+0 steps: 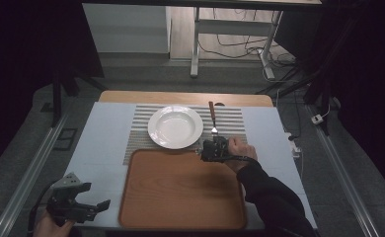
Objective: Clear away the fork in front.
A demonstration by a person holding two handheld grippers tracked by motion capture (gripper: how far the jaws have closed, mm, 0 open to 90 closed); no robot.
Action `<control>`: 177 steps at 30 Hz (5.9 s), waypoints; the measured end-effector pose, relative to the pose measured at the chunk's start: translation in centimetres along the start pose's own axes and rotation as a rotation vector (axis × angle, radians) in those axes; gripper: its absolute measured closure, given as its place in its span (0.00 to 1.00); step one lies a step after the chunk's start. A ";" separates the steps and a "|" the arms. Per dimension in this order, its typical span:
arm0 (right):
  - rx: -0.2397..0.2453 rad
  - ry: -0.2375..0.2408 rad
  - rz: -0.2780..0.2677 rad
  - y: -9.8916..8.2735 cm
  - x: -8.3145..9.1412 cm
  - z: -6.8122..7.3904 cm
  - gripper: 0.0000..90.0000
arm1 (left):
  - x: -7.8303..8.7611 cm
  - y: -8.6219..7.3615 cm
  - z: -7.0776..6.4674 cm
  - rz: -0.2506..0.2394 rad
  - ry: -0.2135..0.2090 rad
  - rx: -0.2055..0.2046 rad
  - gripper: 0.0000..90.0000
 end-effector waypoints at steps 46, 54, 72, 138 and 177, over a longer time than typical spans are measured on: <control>-0.738 0.802 -0.639 -2.3 12.3 0.3 1.00 | -1.4 3.4 -2.3 -0.091 -0.194 -0.142 0.00; -0.714 0.890 -0.682 -2.1 13.7 1.4 1.00 | -3.2 5.5 -3.2 -0.057 -0.205 -0.232 0.00; -0.608 1.058 -0.751 -0.7 16.5 4.0 1.00 | -8.1 10.8 -6.7 0.035 -0.281 -0.493 0.00; -0.810 0.694 -0.525 -5.0 14.8 4.6 0.20 | -10.3 8.6 -7.4 0.367 -0.265 -0.439 0.89; -1.044 0.526 -0.282 -13.3 15.8 6.3 0.01 | -11.1 7.8 -4.3 0.322 -0.076 -0.124 0.70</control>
Point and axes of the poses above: each handheld gripper's, and its own axes: x roughly backward along the jaws, y roughly out of its top, z roughly to its left, the point moved 6 cm from there along -x, roughly forward along the jaws, and after that the axes turned 2 degrees about -x, right-handed, at the moved point
